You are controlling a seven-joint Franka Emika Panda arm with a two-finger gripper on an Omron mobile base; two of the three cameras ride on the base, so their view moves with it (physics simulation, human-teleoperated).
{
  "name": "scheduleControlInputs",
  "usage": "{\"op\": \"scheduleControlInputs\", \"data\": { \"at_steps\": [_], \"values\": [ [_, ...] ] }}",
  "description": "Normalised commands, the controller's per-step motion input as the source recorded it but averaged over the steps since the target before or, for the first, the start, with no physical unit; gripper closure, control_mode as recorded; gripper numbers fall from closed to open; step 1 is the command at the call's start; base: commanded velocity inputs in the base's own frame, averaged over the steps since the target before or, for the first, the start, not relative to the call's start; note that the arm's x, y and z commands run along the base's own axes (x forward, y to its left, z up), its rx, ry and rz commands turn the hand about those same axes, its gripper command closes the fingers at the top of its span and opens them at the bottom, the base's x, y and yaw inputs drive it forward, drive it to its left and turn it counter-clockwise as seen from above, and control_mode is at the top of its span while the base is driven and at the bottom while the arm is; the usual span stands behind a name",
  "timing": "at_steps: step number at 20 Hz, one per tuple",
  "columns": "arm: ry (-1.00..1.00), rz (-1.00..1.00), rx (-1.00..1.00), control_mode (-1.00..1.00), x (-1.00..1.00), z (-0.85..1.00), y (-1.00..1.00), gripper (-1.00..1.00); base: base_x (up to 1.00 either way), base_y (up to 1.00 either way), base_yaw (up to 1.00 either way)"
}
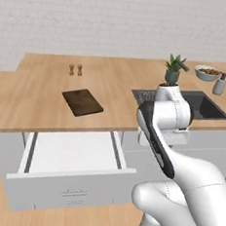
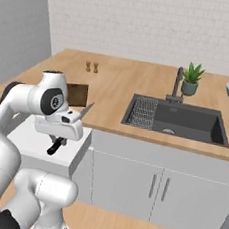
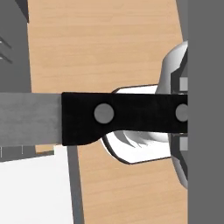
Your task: Pick up the knife from the drawer and place it on the cutting board. Then place the meat from the plate to the cutting board.
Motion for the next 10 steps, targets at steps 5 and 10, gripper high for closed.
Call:
{"op": "scheduleControlInputs", "data": {
  "at_steps": [5,10],
  "values": [
    [0.0,0.0,0.0,1.0,0.0,0.0,0.0,1.0,-0.02,-1.0,0.1],
    [0.0,0.0,0.0,1.0,0.0,0.0,0.0,1.0,0.21,-0.63,0.22]
  ]
}}
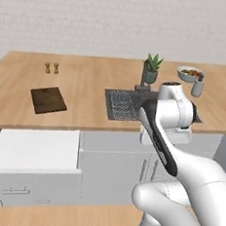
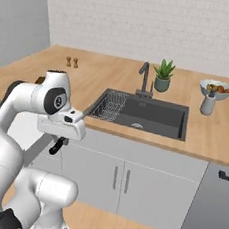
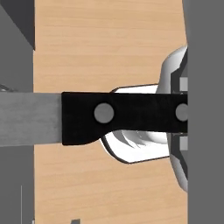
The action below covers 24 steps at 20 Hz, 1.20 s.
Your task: Pick up the knife from the drawer and place it on the cutting board. Then place the meat from the plate to the cutting board.
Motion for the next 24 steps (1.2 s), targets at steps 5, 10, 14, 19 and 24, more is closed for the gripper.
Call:
{"op": "scheduleControlInputs", "data": {
  "at_steps": [5,10,14,19,24],
  "values": [
    [0.0,0.0,0.0,1.0,0.0,0.0,0.0,1.0,0.5,-0.05,0.26],
    [0.0,0.0,0.0,1.0,0.0,0.0,0.0,1.0,0.61,-0.19,0.17],
    [0.0,0.0,0.0,1.0,0.0,0.0,0.0,1.0,0.65,0.32,0.01],
    [0.0,0.0,0.0,1.0,0.0,0.0,0.0,1.0,0.68,0.14,0.0],
    [0.0,0.0,0.0,1.0,0.0,0.0,0.0,1.0,0.75,0.03,0.0]
  ]
}}
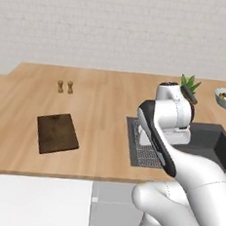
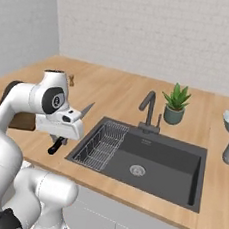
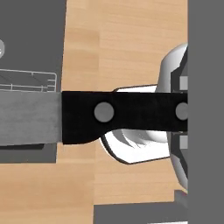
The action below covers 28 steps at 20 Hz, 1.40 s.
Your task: Pick up the knife from the drawer and place it on the cutting board. Then place the meat from the plate to the cutting board.
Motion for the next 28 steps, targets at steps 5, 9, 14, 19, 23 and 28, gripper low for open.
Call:
{"op": "scheduleControlInputs", "data": {
  "at_steps": [5,9,14,19,23,28],
  "values": [
    [0.0,0.0,0.0,1.0,0.0,0.0,0.0,1.0,0.43,0.44,0.01],
    [0.0,0.0,0.0,1.0,0.0,0.0,0.0,1.0,0.03,0.45,0.21],
    [0.0,0.0,0.0,1.0,0.0,0.0,0.0,1.0,0.01,0.22,0.37],
    [0.0,0.0,0.0,1.0,0.0,0.0,0.0,1.0,0.01,0.06,0.42],
    [-0.03,0.2,0.0,-1.0,0.35,0.02,0.11,1.0,0.05,0.0,0.09],
    [-0.01,0.06,0.0,-1.0,0.66,0.08,0.87,1.0,0.0,0.0,0.0]
  ]
}}
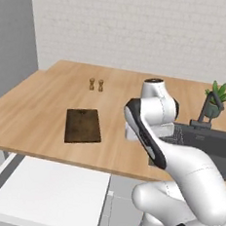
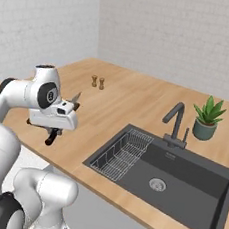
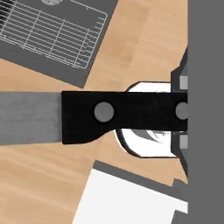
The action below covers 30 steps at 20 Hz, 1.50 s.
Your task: Pick up the knife from the drawer and place it on the cutting board. Then place the meat from the plate to the cutting board.
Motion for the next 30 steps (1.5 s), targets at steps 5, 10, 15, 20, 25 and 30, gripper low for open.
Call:
{"op": "scheduleControlInputs", "data": {
  "at_steps": [5,10,15,20,25,30],
  "values": [
    [0.0,0.0,0.0,-1.0,0.77,0.13,0.9,1.0,0.0,0.0,0.0],
    [0.0,0.0,0.0,-1.0,0.76,0.04,0.77,1.0,0.0,0.0,0.0],
    [0.0,0.0,0.01,-1.0,0.58,-0.13,0.68,1.0,0.0,0.0,0.0],
    [-0.01,0.0,0.08,-1.0,0.58,-0.36,0.48,1.0,0.0,0.0,0.0],
    [0.0,0.0,0.01,-1.0,0.6,-0.4,0.5,1.0,0.0,0.0,0.0],
    [0.0,0.0,-0.01,-1.0,0.54,-0.2,0.25,1.0,0.0,0.0,0.0]
  ]
}}
